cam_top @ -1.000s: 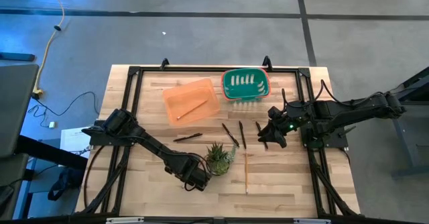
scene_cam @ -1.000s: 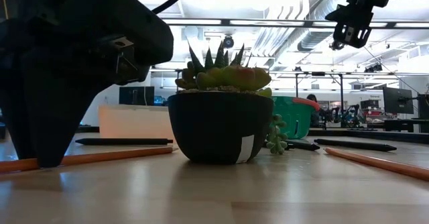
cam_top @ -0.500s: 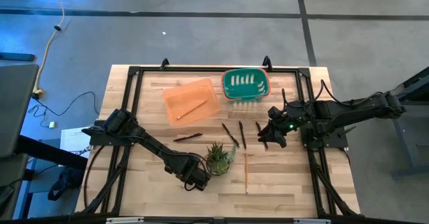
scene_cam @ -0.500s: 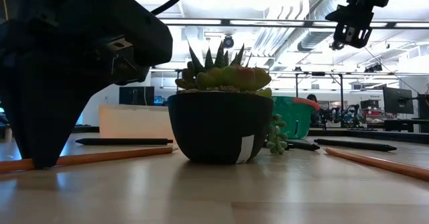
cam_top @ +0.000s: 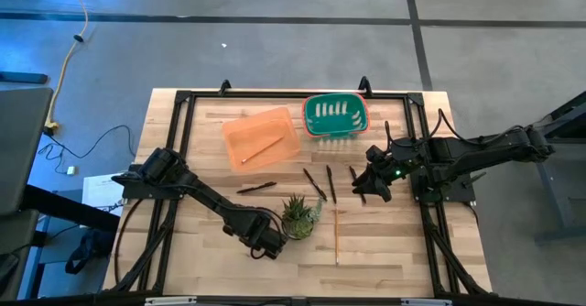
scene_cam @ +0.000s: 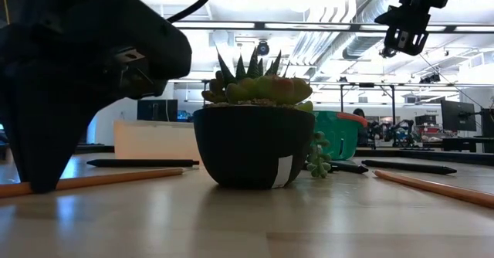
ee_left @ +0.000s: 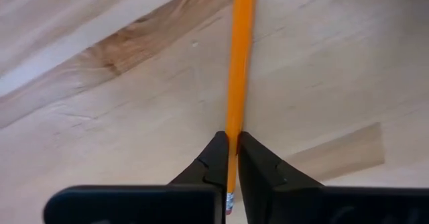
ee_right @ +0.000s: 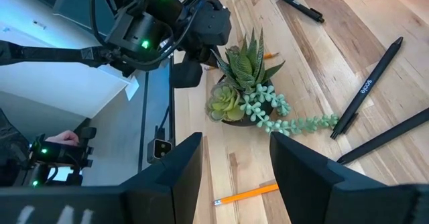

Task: Sort pens & pencils
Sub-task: Put the orange pencil into the orange bin

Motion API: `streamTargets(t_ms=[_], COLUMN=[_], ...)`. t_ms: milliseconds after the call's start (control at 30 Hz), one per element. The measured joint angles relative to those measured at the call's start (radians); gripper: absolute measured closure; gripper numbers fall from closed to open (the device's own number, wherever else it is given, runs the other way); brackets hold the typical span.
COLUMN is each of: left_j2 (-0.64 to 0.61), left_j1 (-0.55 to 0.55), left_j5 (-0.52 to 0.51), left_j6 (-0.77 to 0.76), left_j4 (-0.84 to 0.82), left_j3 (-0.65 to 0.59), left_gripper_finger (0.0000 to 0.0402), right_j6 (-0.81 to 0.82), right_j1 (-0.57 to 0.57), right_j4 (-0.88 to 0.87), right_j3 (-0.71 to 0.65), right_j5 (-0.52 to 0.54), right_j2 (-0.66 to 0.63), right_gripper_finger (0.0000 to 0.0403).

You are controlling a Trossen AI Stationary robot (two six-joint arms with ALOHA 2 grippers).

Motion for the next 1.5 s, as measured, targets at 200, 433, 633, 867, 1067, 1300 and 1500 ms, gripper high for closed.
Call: streamTargets(t_ms=[200,433,633,867,1067,1300,1500], left_j2=[0.0,0.001,0.002,0.007,0.007,0.006,0.007], left_j1=[0.0,-0.001,-0.002,0.0,0.0,0.0,0.0], left_j5=[-0.013,-0.037,-0.068,-0.124,-0.123,-0.12,-0.142], left_j6=[0.008,0.024,0.023,0.025,0.03,0.026,0.026], left_j4=[-0.021,-0.037,-0.047,-0.131,-0.136,-0.134,-0.138], left_j3=[-0.001,-0.002,-0.002,0.033,0.038,0.042,0.071], left_gripper_finger=[0.0394,0.0399,0.0401,0.0401,0.04,0.04,0.04], right_j6=[-0.004,-0.008,-0.008,-0.01,-0.01,0.0,0.0], right_j1=[0.0,0.0,0.0,0.0,0.0,0.0,0.0], right_j4=[0.0,0.0,0.0,0.0,0.0,0.0,0.0], right_j3=[0.0,0.0,0.0,0.0,0.0,0.0,0.0], right_j5=[0.0,0.0,0.0,0.0,0.0,-0.001,-0.001], right_j2=[0.0,0.0,0.0,0.0,0.0,0.0,0.0], right_gripper_finger=[0.0238,0.0238,0.0238,0.0238,0.0238,0.0238,0.0238])
